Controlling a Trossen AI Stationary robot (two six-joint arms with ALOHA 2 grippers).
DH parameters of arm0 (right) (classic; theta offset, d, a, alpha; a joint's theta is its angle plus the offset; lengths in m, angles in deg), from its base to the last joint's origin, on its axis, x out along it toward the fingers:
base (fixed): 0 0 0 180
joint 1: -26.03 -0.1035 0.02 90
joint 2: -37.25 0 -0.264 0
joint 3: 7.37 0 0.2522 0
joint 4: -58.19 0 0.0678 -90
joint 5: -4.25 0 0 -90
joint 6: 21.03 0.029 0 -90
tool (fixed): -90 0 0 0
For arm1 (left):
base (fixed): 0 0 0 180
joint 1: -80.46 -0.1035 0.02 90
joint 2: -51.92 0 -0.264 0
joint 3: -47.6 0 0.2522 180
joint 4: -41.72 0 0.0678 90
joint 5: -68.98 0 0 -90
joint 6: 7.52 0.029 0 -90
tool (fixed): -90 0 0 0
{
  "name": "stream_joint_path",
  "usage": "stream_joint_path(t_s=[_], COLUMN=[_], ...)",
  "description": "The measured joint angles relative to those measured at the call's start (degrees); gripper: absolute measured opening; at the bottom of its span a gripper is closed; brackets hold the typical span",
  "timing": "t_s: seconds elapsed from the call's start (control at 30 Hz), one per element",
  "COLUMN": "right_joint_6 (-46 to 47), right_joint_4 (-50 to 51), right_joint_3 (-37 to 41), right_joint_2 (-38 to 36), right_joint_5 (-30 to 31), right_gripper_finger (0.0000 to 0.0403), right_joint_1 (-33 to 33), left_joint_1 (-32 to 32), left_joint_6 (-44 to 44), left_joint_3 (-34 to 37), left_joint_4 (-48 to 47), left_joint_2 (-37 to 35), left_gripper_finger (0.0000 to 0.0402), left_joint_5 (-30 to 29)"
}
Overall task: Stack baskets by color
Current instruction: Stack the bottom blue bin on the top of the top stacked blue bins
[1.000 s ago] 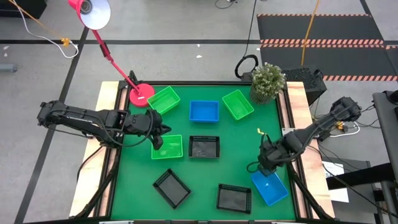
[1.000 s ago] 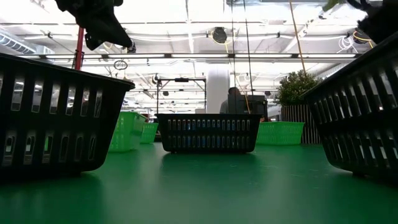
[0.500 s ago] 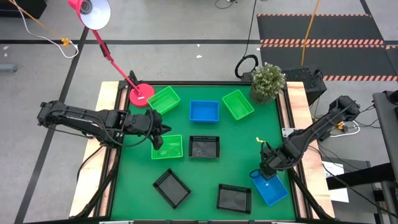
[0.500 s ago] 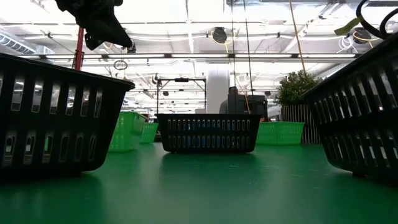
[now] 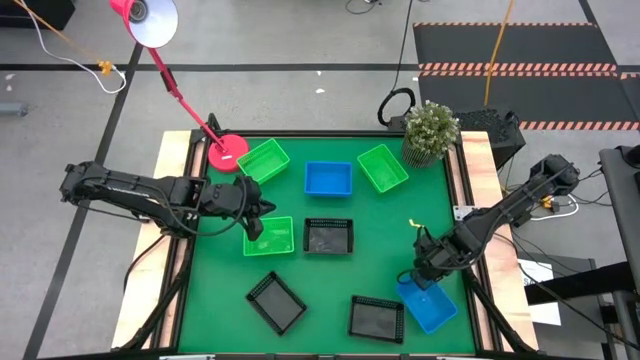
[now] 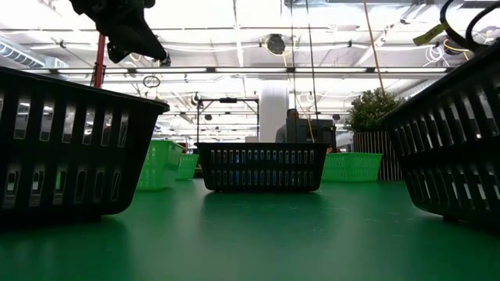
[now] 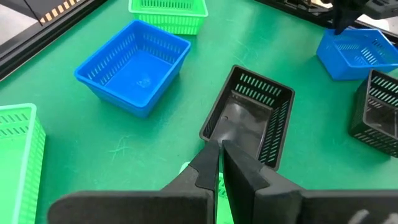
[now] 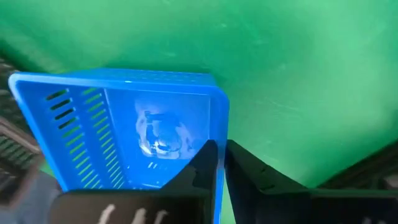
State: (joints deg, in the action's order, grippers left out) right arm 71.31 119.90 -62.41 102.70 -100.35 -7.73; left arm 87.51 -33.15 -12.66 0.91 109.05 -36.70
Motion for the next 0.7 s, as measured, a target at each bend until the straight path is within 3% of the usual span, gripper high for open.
stream_joint_path(t_s=[0.33,0.7], right_joint_6=[-1.2,1.7], right_joint_4=[-0.4,0.9], right_joint_3=[0.0,0.0], right_joint_2=[-0.6,-8.0], right_joint_5=[1.4,1.4], right_gripper_finger=[0.0008,0.0002], right_joint_1=[1.9,3.7], left_joint_1=[0.0,0.0], left_joint_6=[-0.2,-0.4], left_joint_3=[0.0,0.0], left_joint_4=[0.0,0.2], left_joint_2=[0.0,0.0], left_gripper_finger=[0.0024,0.0024], left_joint_5=[0.0,0.0])
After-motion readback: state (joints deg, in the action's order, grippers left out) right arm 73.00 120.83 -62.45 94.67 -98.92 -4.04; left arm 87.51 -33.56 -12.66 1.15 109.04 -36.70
